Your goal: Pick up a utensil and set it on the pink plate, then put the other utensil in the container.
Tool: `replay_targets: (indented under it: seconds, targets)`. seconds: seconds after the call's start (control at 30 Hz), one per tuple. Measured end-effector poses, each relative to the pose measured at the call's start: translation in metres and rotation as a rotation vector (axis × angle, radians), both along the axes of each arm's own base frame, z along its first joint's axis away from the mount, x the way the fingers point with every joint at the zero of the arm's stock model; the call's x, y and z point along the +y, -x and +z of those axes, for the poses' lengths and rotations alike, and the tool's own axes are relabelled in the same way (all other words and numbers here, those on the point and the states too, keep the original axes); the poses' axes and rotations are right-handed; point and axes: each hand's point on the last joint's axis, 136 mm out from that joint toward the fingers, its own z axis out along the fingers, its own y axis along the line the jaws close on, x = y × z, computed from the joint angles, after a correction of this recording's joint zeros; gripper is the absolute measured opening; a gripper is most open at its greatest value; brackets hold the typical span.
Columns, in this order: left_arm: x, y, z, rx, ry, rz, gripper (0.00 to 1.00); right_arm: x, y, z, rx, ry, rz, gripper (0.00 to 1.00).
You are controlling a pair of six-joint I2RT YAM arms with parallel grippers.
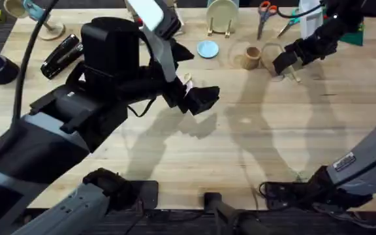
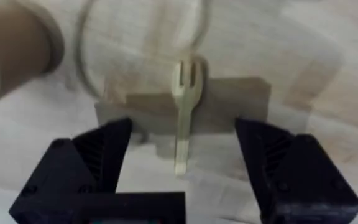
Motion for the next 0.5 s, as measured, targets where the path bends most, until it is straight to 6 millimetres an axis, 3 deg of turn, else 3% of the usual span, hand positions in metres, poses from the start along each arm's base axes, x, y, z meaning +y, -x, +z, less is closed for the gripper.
replay_targets:
  seconds: [0.27, 0.37, 0.5]
  targets:
    - [0.0, 0.0, 0.0001, 0.0, 0.0, 0.0, 0.995, -0.0008, -0.0015, 0.0004, 0.0, 0.0, -0.003, 0.985]
    - [0.0, 0.0, 0.0001, 0.0, 0.0, 0.0, 0.995, -0.0007, -0.0013, 0.0004, 0.0, 0.0, -0.003, 0.94]
    - [0.0, 0.0, 0.0001, 0.0, 0.0, 0.0, 0.995, -0.0006, -0.0012, 0.0005, 0.001, -0.001, -0.002, 0.708]
